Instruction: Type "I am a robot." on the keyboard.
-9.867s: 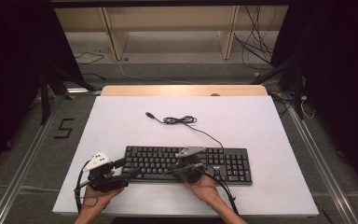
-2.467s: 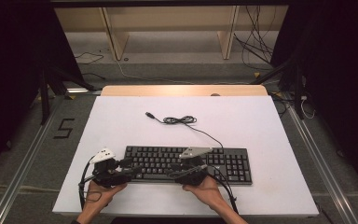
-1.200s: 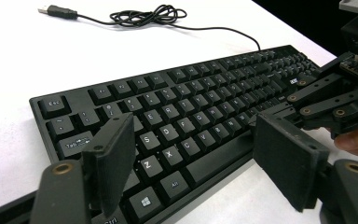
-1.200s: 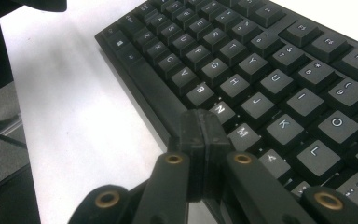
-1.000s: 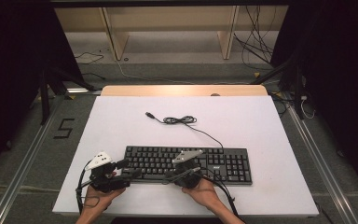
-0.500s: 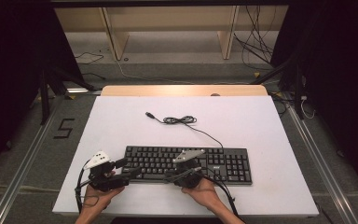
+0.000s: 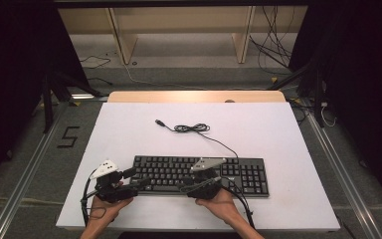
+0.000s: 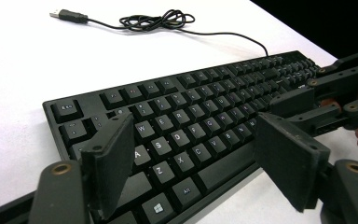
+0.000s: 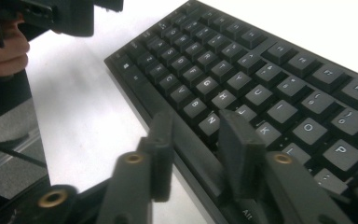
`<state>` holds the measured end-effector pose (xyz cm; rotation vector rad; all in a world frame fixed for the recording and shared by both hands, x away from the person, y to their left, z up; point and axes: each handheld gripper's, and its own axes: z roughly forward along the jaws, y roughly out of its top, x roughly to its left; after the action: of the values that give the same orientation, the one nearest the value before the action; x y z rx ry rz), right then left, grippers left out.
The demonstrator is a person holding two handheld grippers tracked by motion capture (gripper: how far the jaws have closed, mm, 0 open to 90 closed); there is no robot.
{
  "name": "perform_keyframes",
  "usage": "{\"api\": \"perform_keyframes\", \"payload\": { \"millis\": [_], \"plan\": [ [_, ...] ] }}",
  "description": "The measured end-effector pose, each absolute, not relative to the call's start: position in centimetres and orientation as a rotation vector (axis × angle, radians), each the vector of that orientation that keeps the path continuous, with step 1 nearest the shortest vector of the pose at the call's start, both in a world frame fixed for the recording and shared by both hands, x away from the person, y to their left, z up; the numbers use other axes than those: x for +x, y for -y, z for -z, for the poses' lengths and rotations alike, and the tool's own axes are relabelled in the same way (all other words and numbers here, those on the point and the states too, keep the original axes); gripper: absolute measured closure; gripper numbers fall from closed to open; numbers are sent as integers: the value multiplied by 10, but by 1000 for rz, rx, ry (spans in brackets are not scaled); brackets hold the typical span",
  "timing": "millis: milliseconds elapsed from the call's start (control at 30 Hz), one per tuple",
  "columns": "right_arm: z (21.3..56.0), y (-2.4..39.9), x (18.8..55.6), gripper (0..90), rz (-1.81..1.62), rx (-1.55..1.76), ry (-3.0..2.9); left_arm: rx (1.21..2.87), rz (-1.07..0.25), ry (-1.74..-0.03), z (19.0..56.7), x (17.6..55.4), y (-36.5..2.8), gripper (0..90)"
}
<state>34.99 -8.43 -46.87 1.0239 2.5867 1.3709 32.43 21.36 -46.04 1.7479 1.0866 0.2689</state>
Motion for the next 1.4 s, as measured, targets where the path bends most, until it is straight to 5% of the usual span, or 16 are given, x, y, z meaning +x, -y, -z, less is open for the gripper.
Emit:
{"api": "perform_keyframes", "payload": {
  "millis": [367, 1100, 1400],
  "plan": [
    [463, 95, 351, 512, -1401, 1065, -2550, 1767, -281, -1106, 461, 337, -206, 332],
    [456, 110, 345, 419, -1430, 1067, -2503, 1910, -260, -1059, 464, 369, -174, 836],
    [455, 117, 341, 376, -1449, 1065, -2483, 1962, -239, -1075, 471, 380, -162, 888]
  ]
}}
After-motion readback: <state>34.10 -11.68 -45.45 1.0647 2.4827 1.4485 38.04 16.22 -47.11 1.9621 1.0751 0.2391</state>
